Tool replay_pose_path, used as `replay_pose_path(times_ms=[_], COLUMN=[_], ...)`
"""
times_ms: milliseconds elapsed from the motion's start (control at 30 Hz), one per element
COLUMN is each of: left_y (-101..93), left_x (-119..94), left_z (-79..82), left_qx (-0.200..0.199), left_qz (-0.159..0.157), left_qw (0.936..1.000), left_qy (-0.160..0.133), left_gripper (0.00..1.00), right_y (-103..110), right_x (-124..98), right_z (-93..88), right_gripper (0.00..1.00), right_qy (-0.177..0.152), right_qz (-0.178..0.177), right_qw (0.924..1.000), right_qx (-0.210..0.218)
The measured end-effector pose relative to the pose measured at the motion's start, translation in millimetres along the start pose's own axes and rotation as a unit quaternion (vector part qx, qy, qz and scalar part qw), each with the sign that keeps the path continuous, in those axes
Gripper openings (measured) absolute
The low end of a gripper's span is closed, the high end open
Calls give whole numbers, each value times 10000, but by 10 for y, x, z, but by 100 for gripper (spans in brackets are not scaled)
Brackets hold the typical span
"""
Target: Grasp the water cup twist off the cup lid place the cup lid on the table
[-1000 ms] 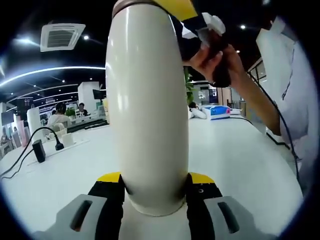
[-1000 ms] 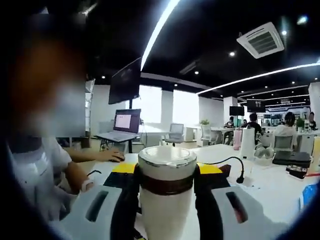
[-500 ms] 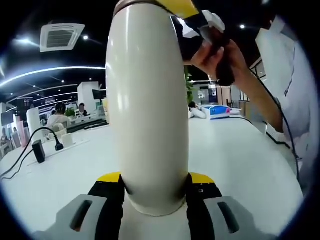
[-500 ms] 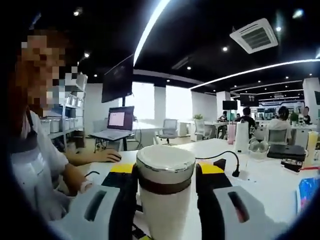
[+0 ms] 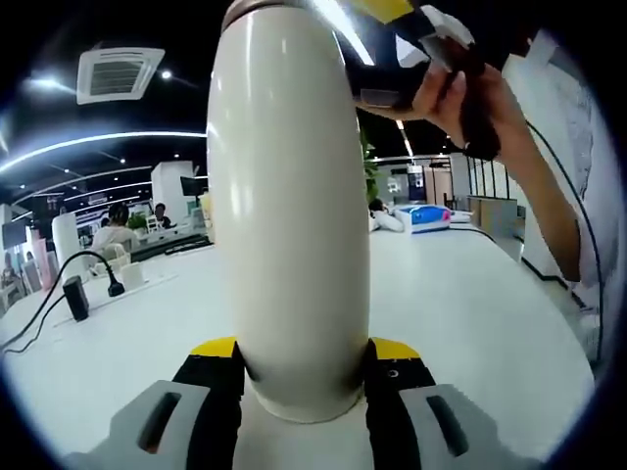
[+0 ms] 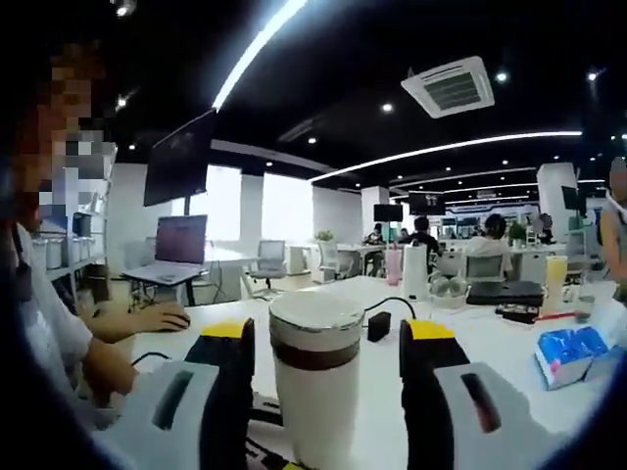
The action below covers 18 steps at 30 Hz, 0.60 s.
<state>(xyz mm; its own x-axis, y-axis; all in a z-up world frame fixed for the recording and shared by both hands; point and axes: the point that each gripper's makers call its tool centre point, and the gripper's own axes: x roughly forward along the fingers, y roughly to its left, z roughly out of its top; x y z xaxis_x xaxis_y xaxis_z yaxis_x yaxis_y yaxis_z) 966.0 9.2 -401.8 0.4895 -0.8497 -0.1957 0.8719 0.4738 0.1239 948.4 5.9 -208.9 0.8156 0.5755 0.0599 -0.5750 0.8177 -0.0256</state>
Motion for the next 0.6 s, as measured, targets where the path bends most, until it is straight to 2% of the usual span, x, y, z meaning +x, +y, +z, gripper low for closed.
replay_pose_path(times_ms=[33,167,233,333,500,533,600], left_y=[0,-1,-3,-3,-9,-12,-15], left_x=[0,-3,-5,-7,-9,-10,-10], left_z=[0,0,0,-2,-2,-2,-2], left_qx=[1,4,4,7,6,5,5], left_qz=[0,-2,-5,-5,-10,-16,-21], left_qw=[10000,10000,10000,10000,10000,10000,10000], left_qy=[0,2,2,2,3,4,4], left_gripper=[50,50,50,50,50,50,50], right_y=[4,-5,-45,-22,72,66,28], right_x=[-4,12,8,42,156,162,150], right_z=[3,49,66,6,-78,-30,4], right_gripper=[65,77,77,77,79,79,78], right_qy=[-9,-170,-323,-429,-398,-580,-664], right_qz=[-47,-905,-1417,-1877,-1923,-2007,-2134], right_qw=[10000,9948,9882,9805,9801,9778,9746], right_qx=[-27,-434,-492,-387,-289,-150,-136])
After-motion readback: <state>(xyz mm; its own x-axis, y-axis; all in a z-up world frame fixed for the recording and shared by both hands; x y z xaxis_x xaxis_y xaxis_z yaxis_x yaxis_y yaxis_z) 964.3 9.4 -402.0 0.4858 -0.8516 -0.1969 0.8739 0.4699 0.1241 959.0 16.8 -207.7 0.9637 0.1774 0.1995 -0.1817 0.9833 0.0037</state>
